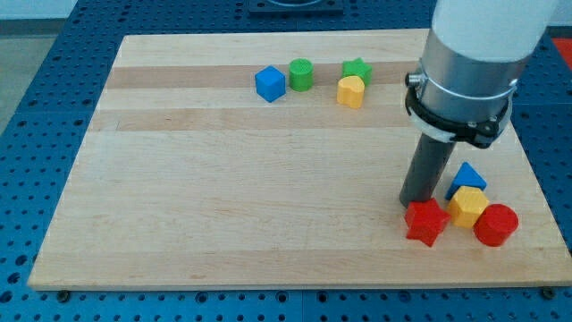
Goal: Move the red star to the red circle
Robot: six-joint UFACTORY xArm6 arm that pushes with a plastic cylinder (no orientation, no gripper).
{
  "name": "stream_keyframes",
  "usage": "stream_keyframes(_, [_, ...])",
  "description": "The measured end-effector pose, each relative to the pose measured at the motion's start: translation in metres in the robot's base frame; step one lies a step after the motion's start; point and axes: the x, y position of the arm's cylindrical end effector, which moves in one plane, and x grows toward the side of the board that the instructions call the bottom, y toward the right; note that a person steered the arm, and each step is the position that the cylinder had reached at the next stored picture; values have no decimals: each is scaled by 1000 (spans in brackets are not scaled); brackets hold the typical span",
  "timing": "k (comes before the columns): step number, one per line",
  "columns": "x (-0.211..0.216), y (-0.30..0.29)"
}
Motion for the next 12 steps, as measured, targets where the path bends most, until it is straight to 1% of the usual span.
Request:
stream_keyframes(2, [10, -4])
stream_keyframes(3, [10, -23])
stream_keyframes(4, [21, -34])
stream_keyframes(6, [51, -38])
stream_keyframes(11, [51, 0])
stream_keyframes(12, [48, -33])
